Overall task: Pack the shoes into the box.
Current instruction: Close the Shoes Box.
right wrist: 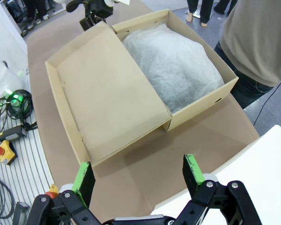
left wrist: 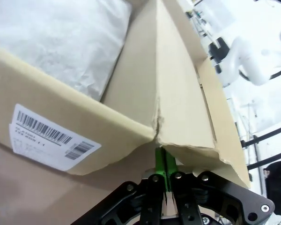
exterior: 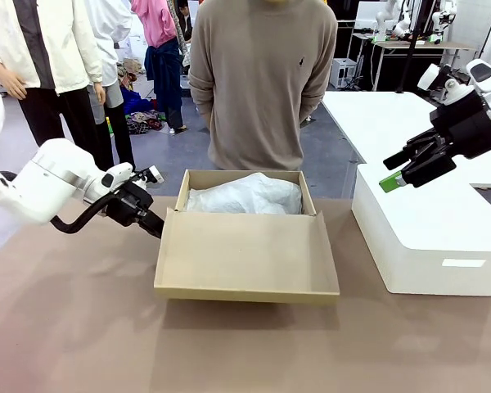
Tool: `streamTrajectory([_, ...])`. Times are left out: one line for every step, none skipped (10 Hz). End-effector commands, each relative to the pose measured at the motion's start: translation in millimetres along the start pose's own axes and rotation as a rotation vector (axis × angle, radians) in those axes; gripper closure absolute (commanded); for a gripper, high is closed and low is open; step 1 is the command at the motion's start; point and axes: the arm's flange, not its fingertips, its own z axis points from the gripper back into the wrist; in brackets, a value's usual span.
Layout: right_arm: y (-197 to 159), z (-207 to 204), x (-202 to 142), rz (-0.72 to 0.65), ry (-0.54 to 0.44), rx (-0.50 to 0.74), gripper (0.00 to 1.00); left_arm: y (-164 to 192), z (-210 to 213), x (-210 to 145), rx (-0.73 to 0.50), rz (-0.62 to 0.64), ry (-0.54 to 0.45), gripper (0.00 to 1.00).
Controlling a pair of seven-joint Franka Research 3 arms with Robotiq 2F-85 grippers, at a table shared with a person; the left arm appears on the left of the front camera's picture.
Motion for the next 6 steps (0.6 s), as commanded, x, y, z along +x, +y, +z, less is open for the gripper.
streamTrajectory([-2,-3,0,0.019,-0.041,0.012,0.0,4,1,3,-0.079,-0.024,-0.073,1.0])
streamTrajectory([-2,-3,0,0.019,-0.041,0.012,0.0,1,1,4,-0.084,-0.022,-0.08,1.0])
streamTrajectory([-2,-3,0,0.019,-0.041,0.012,0.0,-5,3,7,-0.076,-0.024,-0.096,1.0])
streamTrajectory([-2,-3,0,0.019,-0.041,0.012,0.0,-9,5,6,-0.079,-0.03,-0.106,1.0])
streamTrajectory([-2,-3,0,0.019,-0.041,0.012,0.0,-13,6,6,-0.075,-0.027,-0.121,1.0])
streamTrajectory([-2,-3,0,0.019,-0.041,0.012,0.0,-18,8,8,-0.059,-0.009,-0.137,1.0])
